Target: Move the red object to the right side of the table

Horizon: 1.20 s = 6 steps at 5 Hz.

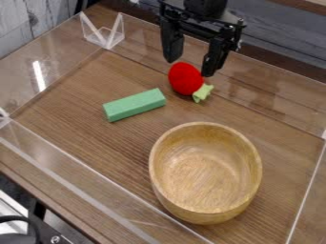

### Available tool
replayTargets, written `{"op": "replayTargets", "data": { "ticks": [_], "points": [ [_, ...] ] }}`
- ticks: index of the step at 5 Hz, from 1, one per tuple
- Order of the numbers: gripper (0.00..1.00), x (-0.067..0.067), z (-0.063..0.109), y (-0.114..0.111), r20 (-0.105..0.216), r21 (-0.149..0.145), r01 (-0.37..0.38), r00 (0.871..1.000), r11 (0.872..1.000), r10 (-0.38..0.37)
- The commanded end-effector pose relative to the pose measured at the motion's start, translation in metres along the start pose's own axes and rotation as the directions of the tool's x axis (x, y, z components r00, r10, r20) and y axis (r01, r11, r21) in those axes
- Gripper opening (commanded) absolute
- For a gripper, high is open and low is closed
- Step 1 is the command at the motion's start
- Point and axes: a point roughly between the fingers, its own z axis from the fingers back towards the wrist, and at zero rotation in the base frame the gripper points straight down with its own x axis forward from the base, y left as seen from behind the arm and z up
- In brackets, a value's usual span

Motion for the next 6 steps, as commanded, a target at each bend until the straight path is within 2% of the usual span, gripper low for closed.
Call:
{"op": "replayTargets", "data": {
  "ticks": [1, 2, 3, 4, 5, 6],
  "points": [
    [1.00, -0.002, -0.008, 0.002, -0.023, 0.000, 0.010, 1.000, 1.000, -0.010],
    [1.00, -0.020, -0.014, 0.016, -0.039, 0.001, 0.180, 0.983, 0.984, -0.180],
    [1.00, -0.040, -0.017, 0.034, -0.028, -0.001, 0.321, 0.947, 0.947, -0.321],
    [1.00, -0.055, -0.020, 0.058, -0.033, 0.009, 0.498, 0.867, 0.867, -0.497],
    [1.00, -0.068, -0.023, 0.079, -0.042, 0.019, 0.666, 0.745, 0.745, -0.665],
    [1.00, -0.082, -0.032, 0.097, -0.052, 0.017, 0.745, 0.666, 0.667, -0.744]
  ]
}}
